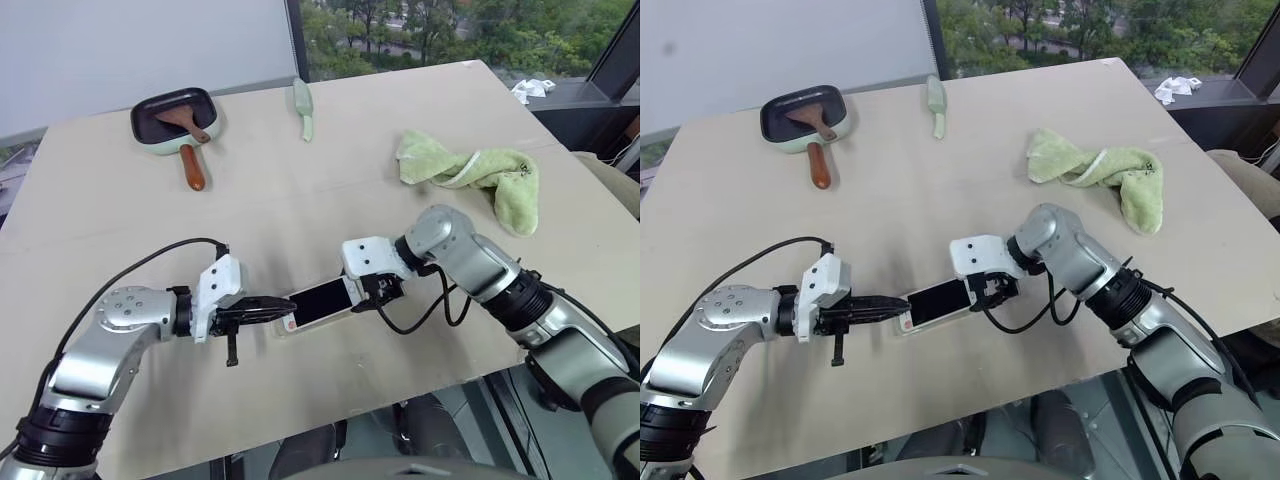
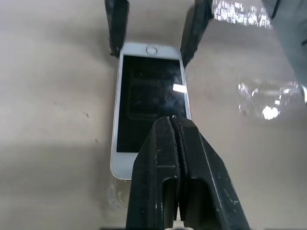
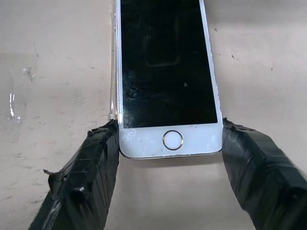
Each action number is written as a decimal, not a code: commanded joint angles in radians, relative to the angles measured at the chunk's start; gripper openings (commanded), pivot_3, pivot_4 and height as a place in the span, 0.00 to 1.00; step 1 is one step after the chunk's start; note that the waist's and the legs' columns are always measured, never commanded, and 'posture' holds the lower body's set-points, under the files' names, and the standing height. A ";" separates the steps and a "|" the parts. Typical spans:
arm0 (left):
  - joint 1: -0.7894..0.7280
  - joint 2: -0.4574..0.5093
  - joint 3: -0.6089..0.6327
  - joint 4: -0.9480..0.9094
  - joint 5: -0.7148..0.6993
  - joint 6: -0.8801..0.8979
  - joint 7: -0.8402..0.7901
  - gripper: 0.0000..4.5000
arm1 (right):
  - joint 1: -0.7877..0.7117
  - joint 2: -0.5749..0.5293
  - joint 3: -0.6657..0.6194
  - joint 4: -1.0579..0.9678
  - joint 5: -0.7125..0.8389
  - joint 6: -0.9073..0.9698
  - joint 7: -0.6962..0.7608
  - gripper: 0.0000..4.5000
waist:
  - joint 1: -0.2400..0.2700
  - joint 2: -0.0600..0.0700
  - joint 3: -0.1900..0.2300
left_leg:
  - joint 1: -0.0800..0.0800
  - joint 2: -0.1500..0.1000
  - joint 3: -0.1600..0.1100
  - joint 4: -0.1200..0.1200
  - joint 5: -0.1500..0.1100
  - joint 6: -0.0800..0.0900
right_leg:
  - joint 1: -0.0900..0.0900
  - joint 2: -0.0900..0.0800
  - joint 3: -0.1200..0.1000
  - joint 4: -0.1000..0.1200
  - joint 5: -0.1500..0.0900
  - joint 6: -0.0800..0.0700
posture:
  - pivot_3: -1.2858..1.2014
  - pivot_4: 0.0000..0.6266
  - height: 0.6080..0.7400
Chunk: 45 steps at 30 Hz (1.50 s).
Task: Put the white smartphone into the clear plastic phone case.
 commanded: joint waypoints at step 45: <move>0.088 -0.115 -0.133 0.025 0.181 0.051 0.305 0.01 | 0.022 -0.025 0.045 -0.039 -0.049 -0.038 0.072 0.64 | 0.021 0.003 -0.010 | 0.004 0.000 0.000 0.001 0.000 0.000 | 0.002 0.000 0.000 0.002 0.000 0.000 | 0.52 0.24 1.00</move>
